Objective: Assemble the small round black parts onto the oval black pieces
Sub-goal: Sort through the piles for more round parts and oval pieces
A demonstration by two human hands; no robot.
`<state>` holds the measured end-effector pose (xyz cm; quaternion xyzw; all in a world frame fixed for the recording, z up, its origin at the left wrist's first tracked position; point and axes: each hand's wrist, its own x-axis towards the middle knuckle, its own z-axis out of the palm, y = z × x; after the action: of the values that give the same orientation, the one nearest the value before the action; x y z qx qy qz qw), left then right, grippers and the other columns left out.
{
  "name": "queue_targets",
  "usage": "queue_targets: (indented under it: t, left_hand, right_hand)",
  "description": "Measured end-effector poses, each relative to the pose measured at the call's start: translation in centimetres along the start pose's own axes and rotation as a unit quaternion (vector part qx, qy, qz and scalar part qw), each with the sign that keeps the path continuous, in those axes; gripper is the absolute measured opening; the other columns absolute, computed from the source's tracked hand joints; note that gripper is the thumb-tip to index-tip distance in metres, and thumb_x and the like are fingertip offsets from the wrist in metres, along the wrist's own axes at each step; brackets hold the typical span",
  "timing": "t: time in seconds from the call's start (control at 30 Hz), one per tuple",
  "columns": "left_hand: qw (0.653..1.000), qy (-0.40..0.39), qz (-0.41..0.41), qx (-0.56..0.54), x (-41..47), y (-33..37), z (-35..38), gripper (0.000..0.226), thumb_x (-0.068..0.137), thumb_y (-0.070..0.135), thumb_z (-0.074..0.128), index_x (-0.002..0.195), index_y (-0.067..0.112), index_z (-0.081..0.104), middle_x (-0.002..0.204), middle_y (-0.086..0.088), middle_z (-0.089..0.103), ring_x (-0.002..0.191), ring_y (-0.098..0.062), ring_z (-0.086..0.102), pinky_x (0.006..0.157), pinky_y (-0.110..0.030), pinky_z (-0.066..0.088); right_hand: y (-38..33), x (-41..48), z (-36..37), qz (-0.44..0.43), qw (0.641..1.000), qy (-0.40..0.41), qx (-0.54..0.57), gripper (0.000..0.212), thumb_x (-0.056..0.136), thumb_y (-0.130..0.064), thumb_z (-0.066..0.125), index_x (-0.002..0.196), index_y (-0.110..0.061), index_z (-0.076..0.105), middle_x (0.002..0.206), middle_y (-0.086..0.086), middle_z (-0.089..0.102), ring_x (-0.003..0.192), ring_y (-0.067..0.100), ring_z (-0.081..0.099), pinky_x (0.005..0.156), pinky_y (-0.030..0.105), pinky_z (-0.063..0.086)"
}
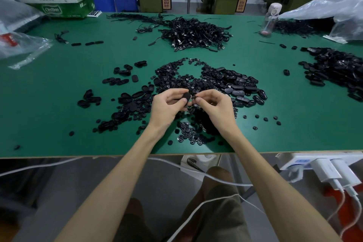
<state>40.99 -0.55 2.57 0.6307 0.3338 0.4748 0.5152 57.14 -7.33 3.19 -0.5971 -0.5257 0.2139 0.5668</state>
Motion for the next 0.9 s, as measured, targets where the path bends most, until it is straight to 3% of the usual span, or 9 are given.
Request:
queue_targets:
  t: [0.2,0.33,0.4,0.53,0.73,0.9]
  left_hand:
    - [1.000,-0.021,-0.010,-0.013,0.09,-0.29,0.11,0.030,0.096,-0.006,0.066,0.121,0.008,0.074,0.097,0.001,0.078,0.091,-0.025,0.079,0.084,-0.028,0.062]
    - [0.999,-0.028,-0.007,0.014,0.17,-0.44,0.23,0.034,0.097,-0.008,0.063,0.127,0.005,0.070,0.109,-0.010,0.070,0.092,-0.022,0.078,0.087,-0.030,0.062]
    - [0.999,-0.029,-0.007,0.020,0.21,-0.53,0.20,0.032,0.097,-0.010,0.061,0.127,0.000,0.068,0.111,-0.016,0.070,0.092,-0.021,0.078,0.086,-0.029,0.062]
    - [0.999,-0.032,-0.002,0.009,0.20,-0.63,0.15,0.027,0.097,-0.012,0.059,0.119,0.000,0.069,0.106,-0.014,0.074,0.095,-0.021,0.078,0.083,-0.027,0.062]
    - [1.000,-0.022,-0.016,-0.012,0.20,-0.80,0.04,0.021,0.094,-0.005,0.070,0.113,0.003,0.074,0.103,-0.014,0.076,0.090,-0.025,0.078,0.082,-0.037,0.064]
    - [1.000,-0.019,-0.004,-0.016,0.00,-0.43,-0.08,0.018,0.092,0.001,0.075,0.110,0.006,0.076,0.098,-0.008,0.079,0.090,-0.023,0.078,0.072,-0.031,0.064]
  right_hand:
    - [0.15,0.08,-0.09,-0.001,1.000,-0.002,-0.007,0.005,0.092,-0.016,0.076,0.097,-0.017,0.077,0.085,-0.003,0.075,0.082,0.020,0.069,0.080,0.038,0.056]
    - [0.15,0.07,-0.09,0.003,1.000,-0.001,0.008,0.005,0.093,-0.014,0.075,0.098,-0.015,0.076,0.081,-0.002,0.076,0.075,0.007,0.067,0.074,0.026,0.055]
    - [0.10,0.02,-0.08,0.000,1.000,-0.007,0.021,0.006,0.093,-0.011,0.074,0.099,-0.011,0.075,0.081,-0.003,0.078,0.076,0.005,0.069,0.074,0.019,0.053]
    - [-0.06,0.02,-0.03,0.001,1.000,-0.004,0.023,0.007,0.092,-0.010,0.075,0.099,-0.011,0.074,0.081,-0.003,0.078,0.077,0.007,0.071,0.076,0.022,0.055]
    - [0.02,0.11,-0.01,0.004,1.000,0.000,0.014,0.006,0.089,-0.010,0.078,0.095,-0.011,0.077,0.083,-0.004,0.076,0.077,0.006,0.068,0.076,0.022,0.054]
    - [0.17,0.10,-0.05,-0.001,1.000,-0.001,0.010,0.003,0.089,-0.014,0.079,0.092,-0.014,0.078,0.080,-0.006,0.076,0.074,0.004,0.066,0.073,0.018,0.051]
